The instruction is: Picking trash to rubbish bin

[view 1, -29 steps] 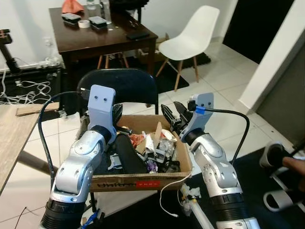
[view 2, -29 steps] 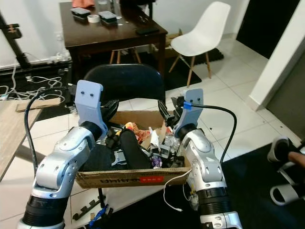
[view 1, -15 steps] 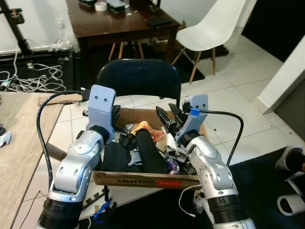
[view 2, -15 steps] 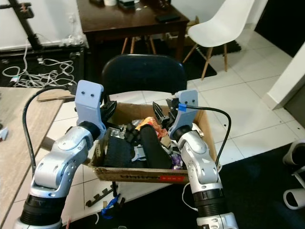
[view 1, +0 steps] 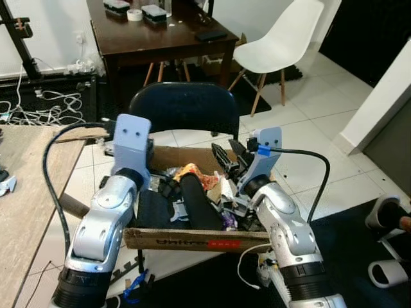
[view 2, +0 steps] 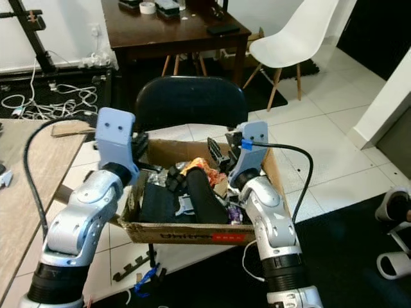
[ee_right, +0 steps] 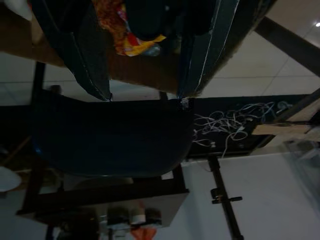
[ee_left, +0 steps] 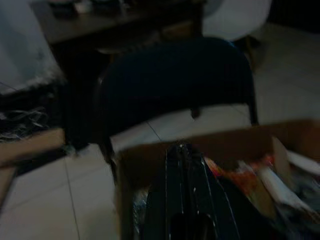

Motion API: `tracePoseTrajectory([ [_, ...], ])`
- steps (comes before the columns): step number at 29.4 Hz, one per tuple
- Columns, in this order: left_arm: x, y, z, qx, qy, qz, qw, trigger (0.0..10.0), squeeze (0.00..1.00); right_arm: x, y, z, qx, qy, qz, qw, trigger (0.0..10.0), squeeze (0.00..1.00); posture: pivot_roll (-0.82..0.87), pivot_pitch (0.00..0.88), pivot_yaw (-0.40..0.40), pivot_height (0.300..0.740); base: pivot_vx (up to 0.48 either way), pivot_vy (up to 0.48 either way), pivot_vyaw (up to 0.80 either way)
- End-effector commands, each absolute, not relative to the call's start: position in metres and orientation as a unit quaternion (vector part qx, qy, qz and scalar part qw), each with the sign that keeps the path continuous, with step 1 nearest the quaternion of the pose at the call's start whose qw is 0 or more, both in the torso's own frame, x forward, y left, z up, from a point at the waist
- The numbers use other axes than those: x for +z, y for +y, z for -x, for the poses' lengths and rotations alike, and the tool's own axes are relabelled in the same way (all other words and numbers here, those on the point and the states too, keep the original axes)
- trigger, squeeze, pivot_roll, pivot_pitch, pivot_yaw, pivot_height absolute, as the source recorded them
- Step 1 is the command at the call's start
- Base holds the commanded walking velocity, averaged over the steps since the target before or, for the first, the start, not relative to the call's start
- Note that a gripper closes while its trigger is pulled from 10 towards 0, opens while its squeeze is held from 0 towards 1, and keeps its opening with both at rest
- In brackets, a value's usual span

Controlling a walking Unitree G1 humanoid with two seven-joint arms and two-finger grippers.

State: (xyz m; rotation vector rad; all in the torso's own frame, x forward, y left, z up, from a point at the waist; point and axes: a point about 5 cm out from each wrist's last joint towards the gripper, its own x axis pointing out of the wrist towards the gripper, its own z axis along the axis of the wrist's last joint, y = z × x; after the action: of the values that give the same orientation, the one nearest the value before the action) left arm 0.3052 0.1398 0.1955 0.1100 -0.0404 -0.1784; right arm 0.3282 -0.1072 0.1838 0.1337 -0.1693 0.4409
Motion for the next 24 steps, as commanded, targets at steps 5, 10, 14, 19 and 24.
tracePoseTrajectory([
  [5,0.194,0.136,-0.303,-0.104,-0.017,-0.057,0.993,10.0,0.00,0.176,-0.106,-0.325,0.223,-0.070,-0.072,0.970,10.0,0.00,0.19,0.104,-0.048,0.740,0.000,0.000,0.00],
  [10,0.195,0.132,-0.305,-0.106,-0.020,-0.043,0.993,10.0,0.00,0.174,-0.104,-0.324,0.223,-0.066,-0.077,0.969,10.0,0.00,0.19,0.104,-0.043,0.740,0.000,0.000,0.00],
  [14,0.197,0.130,-0.305,-0.109,-0.025,-0.030,0.993,10.0,0.00,0.174,-0.104,-0.323,0.224,-0.064,-0.080,0.969,10.0,0.00,0.19,0.102,-0.037,0.740,0.000,0.000,0.00],
  [19,0.197,0.128,-0.305,-0.113,-0.027,-0.029,0.993,10.0,0.00,0.173,-0.103,-0.322,0.225,-0.063,-0.079,0.969,10.0,0.00,0.19,0.102,-0.037,0.740,0.000,0.000,0.00],
  [24,0.197,0.125,-0.304,-0.118,-0.029,-0.030,0.992,10.0,0.00,0.173,-0.103,-0.322,0.227,-0.065,-0.054,0.970,10.0,0.00,0.18,0.099,-0.033,0.740,0.000,0.000,0.16],
])
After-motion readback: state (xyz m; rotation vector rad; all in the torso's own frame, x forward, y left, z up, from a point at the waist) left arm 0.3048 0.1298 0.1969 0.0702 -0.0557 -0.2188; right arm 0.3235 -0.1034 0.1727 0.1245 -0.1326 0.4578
